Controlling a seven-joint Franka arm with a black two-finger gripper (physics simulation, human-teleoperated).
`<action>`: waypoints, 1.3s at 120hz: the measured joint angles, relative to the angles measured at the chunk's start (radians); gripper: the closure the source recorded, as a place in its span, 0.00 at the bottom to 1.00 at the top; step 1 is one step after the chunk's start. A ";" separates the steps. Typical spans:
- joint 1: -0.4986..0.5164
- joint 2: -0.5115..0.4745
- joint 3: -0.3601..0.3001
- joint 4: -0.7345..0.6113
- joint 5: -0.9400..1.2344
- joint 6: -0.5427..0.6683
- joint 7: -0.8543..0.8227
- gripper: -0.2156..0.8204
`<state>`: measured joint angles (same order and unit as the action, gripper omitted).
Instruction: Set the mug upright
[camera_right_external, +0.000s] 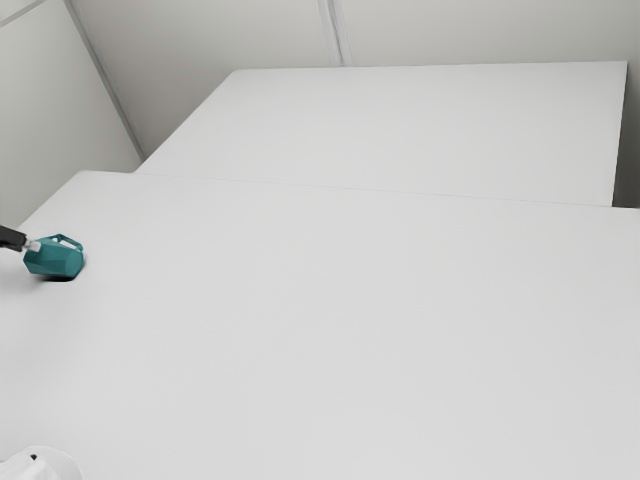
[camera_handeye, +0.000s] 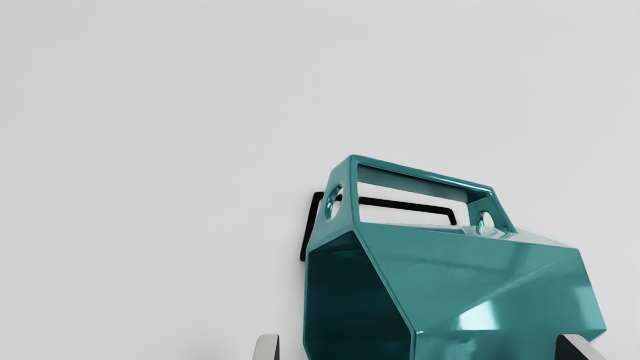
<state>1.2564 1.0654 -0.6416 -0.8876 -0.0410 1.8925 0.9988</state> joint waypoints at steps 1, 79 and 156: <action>0.000 0.001 -0.001 0.000 -0.001 0.000 0.001 0.21; -0.001 0.019 0.003 -0.002 -0.094 -0.050 0.009 0.21; 0.001 0.032 0.007 -0.015 -0.192 -0.114 -0.049 0.21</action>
<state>1.2579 1.0978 -0.6348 -0.9022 -0.2327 1.7788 0.9498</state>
